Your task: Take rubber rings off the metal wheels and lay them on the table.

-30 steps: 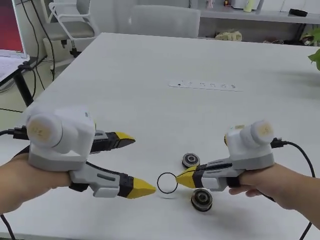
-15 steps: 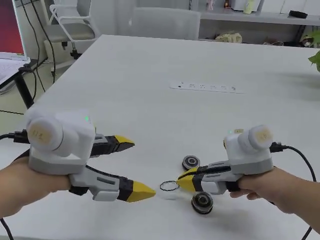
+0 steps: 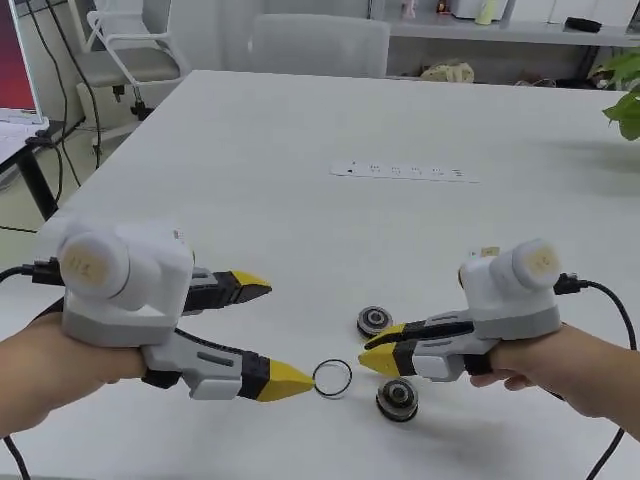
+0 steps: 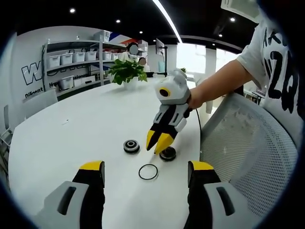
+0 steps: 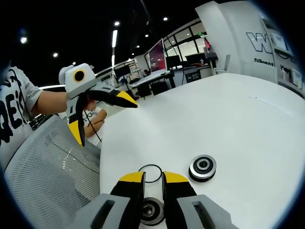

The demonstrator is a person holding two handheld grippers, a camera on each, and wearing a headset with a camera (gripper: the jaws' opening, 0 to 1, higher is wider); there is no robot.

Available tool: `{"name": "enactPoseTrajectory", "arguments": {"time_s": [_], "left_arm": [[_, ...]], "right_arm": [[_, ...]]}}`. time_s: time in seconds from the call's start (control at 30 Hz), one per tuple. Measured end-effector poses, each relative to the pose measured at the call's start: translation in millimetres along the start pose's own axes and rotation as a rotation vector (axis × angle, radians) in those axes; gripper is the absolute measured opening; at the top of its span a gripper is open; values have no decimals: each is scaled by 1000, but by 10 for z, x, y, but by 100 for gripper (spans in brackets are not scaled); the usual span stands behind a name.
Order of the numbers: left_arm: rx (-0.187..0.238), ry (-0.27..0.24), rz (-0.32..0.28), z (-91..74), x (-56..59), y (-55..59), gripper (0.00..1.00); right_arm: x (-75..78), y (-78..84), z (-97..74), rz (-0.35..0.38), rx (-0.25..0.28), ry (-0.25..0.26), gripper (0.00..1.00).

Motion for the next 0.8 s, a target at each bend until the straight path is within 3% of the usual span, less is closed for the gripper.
{"name": "enactPoseTrajectory", "arguments": {"time_s": [0.8], "left_arm": [[-14, 71, -5, 284, 61, -113, 67]], "right_arm": [[18, 121, -373, -4, 18, 25, 16]]}}
Point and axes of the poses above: the centre of the closed fingertips' face, and the gripper's own axes: z roughly forward along the fingers, x roughly to its right, y roughly out of its underside, the point moved 7 cm from there along -z, roughly backward along the fingers, and after that the axes turned 6 degrees about y, right-handed, at the moved point
